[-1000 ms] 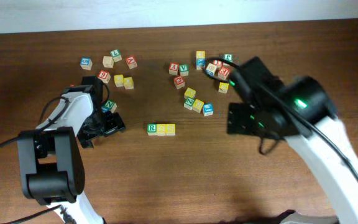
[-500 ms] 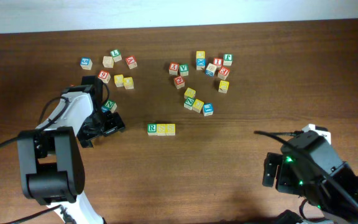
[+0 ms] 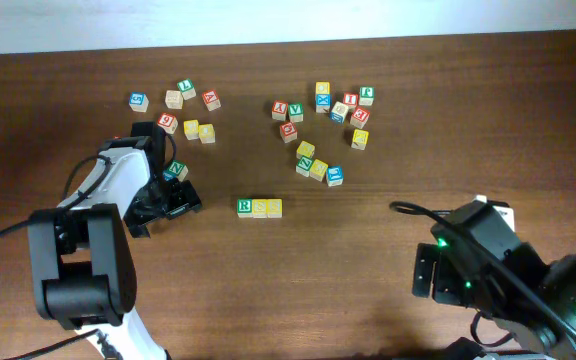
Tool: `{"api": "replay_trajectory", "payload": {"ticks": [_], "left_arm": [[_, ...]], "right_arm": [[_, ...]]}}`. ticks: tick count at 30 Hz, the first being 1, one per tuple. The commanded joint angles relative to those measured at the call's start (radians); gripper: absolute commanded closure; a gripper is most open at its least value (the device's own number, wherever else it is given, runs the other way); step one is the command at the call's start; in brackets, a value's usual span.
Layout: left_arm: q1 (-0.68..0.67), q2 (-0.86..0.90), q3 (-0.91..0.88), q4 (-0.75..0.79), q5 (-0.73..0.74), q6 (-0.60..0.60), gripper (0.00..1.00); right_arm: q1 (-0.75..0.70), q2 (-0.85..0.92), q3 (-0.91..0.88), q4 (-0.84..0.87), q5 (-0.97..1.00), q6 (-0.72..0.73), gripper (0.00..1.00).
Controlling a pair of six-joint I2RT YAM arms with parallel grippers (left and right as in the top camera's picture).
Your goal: Spell out RSS
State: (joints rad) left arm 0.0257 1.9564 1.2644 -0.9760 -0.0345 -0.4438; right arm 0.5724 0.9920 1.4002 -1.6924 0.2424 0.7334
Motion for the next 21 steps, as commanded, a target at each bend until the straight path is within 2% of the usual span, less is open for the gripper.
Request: {"api": "replay_trajectory", "payload": {"ticks": [1,5,7,10,15,17,21], "left_arm": [[0.003,0.013,0.014,0.002,-0.008,-0.015,0.01],[0.003,0.013,0.014,0.002,-0.008,-0.015,0.01],[0.003,0.013,0.014,0.002,-0.008,-0.015,0.01],[0.003,0.013,0.014,0.002,-0.008,-0.015,0.01],[0.003,0.013,0.014,0.002,-0.008,-0.015,0.01],[0.003,0.013,0.014,0.002,-0.008,-0.015,0.01],[0.003,0.013,0.014,0.002,-0.008,-0.015,0.01]], "right_arm": [[-0.001,-0.005,-0.015,0.006,0.005,0.001,0.02],[-0.033,-0.043,-0.06,0.089,0.035,0.0,0.02],[-0.065,-0.098,-0.127,0.195,0.047,-0.062,0.02],[-0.15,-0.217,-0.291,0.439,0.005,-0.23,0.02],[-0.318,-0.406,-0.562,0.772,-0.193,-0.462,0.02],[-0.375,-0.476,-0.664,0.892,-0.257,-0.521,0.02],[-0.469,-0.613,-0.837,1.066,-0.301,-0.539,0.02]]}}
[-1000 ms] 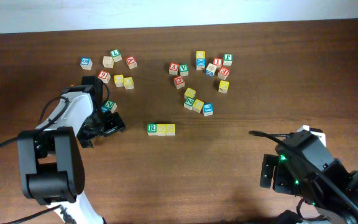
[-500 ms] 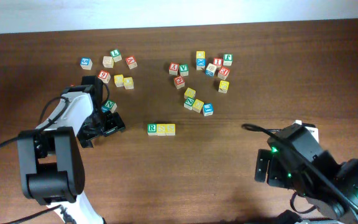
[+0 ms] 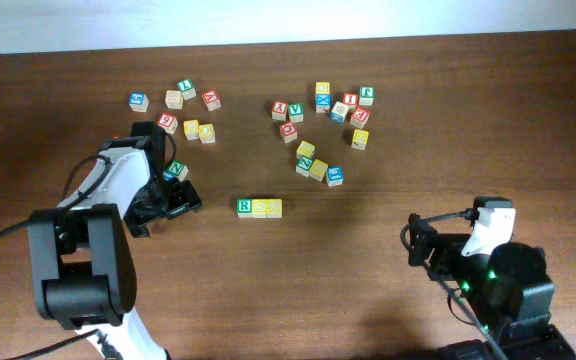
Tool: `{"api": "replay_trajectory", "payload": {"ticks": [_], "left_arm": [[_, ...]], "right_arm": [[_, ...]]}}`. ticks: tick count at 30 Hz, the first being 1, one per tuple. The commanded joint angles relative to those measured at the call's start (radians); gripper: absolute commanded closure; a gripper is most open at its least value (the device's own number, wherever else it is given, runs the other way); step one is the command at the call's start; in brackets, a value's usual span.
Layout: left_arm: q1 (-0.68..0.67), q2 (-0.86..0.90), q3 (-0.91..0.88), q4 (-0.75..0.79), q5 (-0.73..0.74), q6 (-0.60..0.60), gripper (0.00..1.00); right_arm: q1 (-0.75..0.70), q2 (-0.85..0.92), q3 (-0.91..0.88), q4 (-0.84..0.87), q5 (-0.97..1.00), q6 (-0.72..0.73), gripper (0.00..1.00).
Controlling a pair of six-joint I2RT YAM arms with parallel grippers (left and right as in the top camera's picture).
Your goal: Spell out RSS
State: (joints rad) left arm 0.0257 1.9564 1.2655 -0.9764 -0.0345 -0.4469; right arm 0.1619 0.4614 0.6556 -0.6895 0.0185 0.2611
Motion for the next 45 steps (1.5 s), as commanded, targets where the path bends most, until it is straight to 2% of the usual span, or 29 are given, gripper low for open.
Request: {"api": "replay_trajectory", "payload": {"ticks": [1,4,11,23,29,37,43,45], "left_arm": [[0.003,0.013,0.013,0.002,-0.008,-0.012,0.01],[0.003,0.013,0.013,0.002,-0.008,-0.012,0.01],[0.003,0.013,0.013,0.002,-0.008,-0.012,0.01],[0.003,0.013,0.013,0.002,-0.008,-0.012,0.01],[0.003,0.013,0.013,0.002,-0.008,-0.012,0.01],[0.003,0.013,0.013,0.002,-0.008,-0.012,0.01],[0.003,0.013,0.013,0.002,-0.008,-0.012,0.01],[0.003,0.013,0.013,0.002,-0.008,-0.012,0.01]], "right_arm": [[-0.08,-0.12,-0.13,0.096,-0.087,-0.067,0.02],[-0.098,-0.208,-0.237,0.203,-0.102,-0.068,0.02],[-0.113,-0.341,-0.361,0.296,-0.102,-0.127,0.02],[-0.143,-0.454,-0.509,0.474,-0.116,-0.161,0.02],[-0.143,-0.458,-0.65,0.682,-0.114,-0.162,0.02],[-0.151,-0.458,-0.65,0.646,-0.112,-0.329,0.02],[-0.201,-0.458,-0.65,0.615,-0.107,-0.319,0.02],[-0.209,-0.458,-0.65,0.611,-0.065,-0.256,0.02]]}}
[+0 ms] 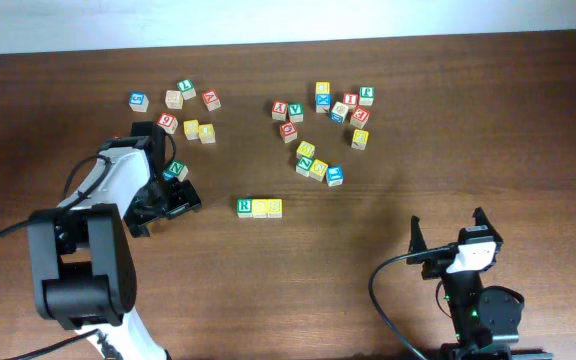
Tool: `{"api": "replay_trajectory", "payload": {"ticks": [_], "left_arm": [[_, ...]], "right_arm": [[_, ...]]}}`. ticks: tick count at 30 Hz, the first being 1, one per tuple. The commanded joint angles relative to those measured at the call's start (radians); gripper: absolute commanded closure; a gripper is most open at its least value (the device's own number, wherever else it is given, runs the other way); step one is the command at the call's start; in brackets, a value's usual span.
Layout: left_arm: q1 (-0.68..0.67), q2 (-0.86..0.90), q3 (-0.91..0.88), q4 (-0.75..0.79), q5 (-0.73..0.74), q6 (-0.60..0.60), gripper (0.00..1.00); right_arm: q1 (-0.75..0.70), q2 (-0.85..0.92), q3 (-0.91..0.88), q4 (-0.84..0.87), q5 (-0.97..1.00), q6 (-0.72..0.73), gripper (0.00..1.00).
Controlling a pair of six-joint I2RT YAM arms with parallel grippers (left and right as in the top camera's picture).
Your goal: Spell out RSS
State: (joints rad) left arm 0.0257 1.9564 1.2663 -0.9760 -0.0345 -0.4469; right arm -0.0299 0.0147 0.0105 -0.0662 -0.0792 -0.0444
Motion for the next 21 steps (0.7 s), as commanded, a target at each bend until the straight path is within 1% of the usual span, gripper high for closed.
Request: {"api": "replay_trajectory", "payload": {"ticks": [1,9,21], "left_arm": [[0.003,0.013,0.012,0.002,-0.008,-0.012,0.01],[0.003,0.013,0.012,0.002,-0.008,-0.012,0.01],[0.003,0.013,0.012,0.002,-0.008,-0.012,0.01]], "right_arm": [[-0.018,-0.011,-0.005,-0.014,0.057,0.074,0.02],[-0.056,-0.011,-0.005,-0.018,0.069,0.087,0.02],[-0.055,-0.011,-0.005,-0.019,0.056,0.081,0.02]]}}
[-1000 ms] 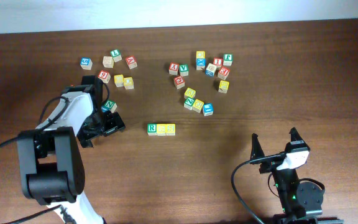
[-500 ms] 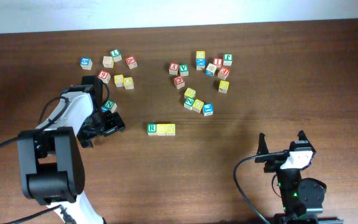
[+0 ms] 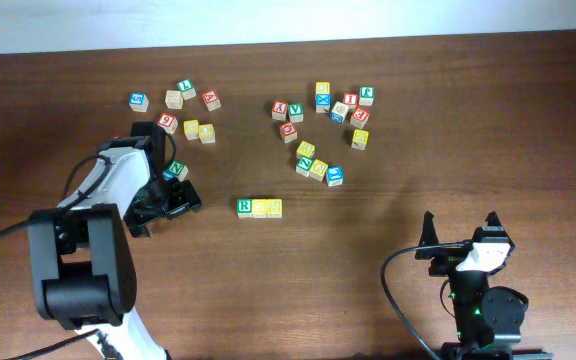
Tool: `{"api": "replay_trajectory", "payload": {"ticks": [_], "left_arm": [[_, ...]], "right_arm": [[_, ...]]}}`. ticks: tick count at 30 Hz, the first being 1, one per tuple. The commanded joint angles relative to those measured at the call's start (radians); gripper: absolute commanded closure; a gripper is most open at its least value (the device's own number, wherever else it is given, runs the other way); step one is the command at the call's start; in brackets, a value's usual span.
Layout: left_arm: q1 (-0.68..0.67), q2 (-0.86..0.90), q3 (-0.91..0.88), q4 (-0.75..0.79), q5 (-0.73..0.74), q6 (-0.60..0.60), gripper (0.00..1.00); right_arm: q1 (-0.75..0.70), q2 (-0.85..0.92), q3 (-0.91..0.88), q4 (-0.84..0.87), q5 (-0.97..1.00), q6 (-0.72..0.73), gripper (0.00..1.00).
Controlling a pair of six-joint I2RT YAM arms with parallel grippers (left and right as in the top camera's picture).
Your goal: Spell out RSS
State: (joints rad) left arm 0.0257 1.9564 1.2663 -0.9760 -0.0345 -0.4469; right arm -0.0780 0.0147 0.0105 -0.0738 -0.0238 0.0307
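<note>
Three letter blocks stand in a touching row at the table's middle: a green R block (image 3: 245,207), then two yellow blocks (image 3: 267,207) whose letters are too small to read. My left gripper (image 3: 180,189) sits to the left of the row beside a green block (image 3: 176,169); its jaw state is unclear. At the lower right, my right gripper (image 3: 460,226) stands open and empty, its fingers pointing up the table.
Loose letter blocks lie in a cluster at the upper left (image 3: 189,128) and a bigger cluster at the upper right (image 3: 320,140). The right arm's cable (image 3: 393,295) loops near the front edge.
My right gripper has shifted slightly right and toward the front edge, still open. The left arm and all blocks are unchanged.
The three-block row stood complete at the centre throughout, and the left arm never moved. The right arm was folded low at the lower right, then swung round, then stood with its open gripper pointing up the table, where it stays.
</note>
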Motion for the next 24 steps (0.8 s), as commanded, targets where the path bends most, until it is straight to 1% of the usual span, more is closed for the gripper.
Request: {"api": "replay_trajectory", "payload": {"ticks": [1,4,24], "left_arm": [[0.003,0.013,0.012,0.002,-0.008,-0.012,0.01],[0.003,0.013,0.012,0.002,-0.008,-0.012,0.01],[0.003,0.013,0.012,0.002,-0.008,-0.012,0.01]], "right_arm": [[0.017,-0.011,-0.005,-0.01,-0.002,-0.02,0.02],[0.046,-0.011,-0.005,-0.01,-0.002,-0.042,0.02],[0.043,-0.011,-0.005,-0.005,-0.01,-0.042,0.02]]}}
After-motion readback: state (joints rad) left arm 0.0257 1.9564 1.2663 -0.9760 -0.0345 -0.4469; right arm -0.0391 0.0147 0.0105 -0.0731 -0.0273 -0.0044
